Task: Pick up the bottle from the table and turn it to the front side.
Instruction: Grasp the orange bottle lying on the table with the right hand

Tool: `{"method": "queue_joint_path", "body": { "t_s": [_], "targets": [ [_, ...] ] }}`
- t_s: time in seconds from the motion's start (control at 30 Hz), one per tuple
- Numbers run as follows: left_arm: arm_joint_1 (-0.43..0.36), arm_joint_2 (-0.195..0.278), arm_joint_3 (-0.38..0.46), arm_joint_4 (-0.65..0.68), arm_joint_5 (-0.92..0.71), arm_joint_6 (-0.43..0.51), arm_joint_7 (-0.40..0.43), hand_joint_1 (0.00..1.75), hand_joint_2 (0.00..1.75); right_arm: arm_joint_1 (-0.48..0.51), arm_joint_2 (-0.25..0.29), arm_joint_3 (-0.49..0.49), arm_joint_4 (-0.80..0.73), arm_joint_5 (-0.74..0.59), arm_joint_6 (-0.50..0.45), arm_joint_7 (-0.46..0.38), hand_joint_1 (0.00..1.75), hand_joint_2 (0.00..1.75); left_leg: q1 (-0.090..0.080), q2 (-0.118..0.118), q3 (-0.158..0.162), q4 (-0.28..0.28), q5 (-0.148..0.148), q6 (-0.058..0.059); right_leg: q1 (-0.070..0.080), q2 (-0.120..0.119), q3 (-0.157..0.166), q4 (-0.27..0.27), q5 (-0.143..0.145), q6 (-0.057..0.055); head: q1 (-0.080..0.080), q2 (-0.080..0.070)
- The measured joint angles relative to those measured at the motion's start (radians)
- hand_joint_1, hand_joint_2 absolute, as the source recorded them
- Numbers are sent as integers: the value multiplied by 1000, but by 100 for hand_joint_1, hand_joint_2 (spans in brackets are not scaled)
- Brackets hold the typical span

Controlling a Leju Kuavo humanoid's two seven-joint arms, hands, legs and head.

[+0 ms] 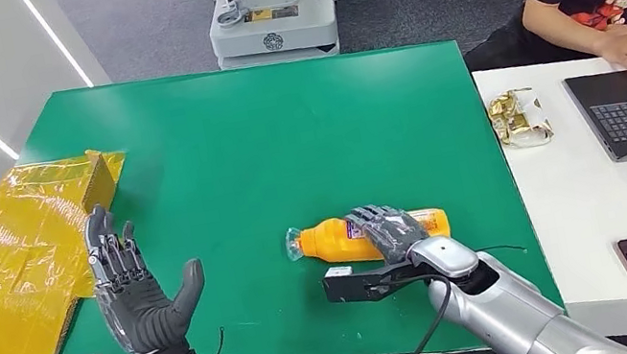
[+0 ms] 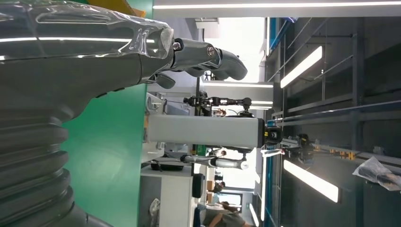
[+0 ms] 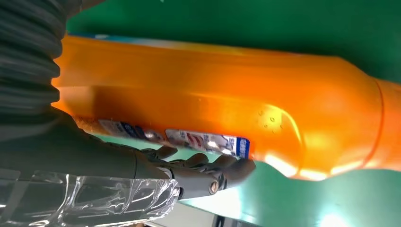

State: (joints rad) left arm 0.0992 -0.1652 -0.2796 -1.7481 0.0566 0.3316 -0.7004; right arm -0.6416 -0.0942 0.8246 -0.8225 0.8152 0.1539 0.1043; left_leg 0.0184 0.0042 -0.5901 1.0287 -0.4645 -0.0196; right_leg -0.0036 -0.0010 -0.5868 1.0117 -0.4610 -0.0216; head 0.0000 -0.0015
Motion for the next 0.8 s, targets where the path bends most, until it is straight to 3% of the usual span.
{"method": "queue_joint_path", "body": {
  "t_s": [0.8],
  "targets": [
    [-15, -5, 0, 16, 10, -8, 12, 0, 175, 148, -29, -167, -138, 186, -1, 150, 0, 175, 0, 0, 0, 0, 0, 0, 0, 0, 0, 0, 0, 0, 0, 0]
  ]
}}
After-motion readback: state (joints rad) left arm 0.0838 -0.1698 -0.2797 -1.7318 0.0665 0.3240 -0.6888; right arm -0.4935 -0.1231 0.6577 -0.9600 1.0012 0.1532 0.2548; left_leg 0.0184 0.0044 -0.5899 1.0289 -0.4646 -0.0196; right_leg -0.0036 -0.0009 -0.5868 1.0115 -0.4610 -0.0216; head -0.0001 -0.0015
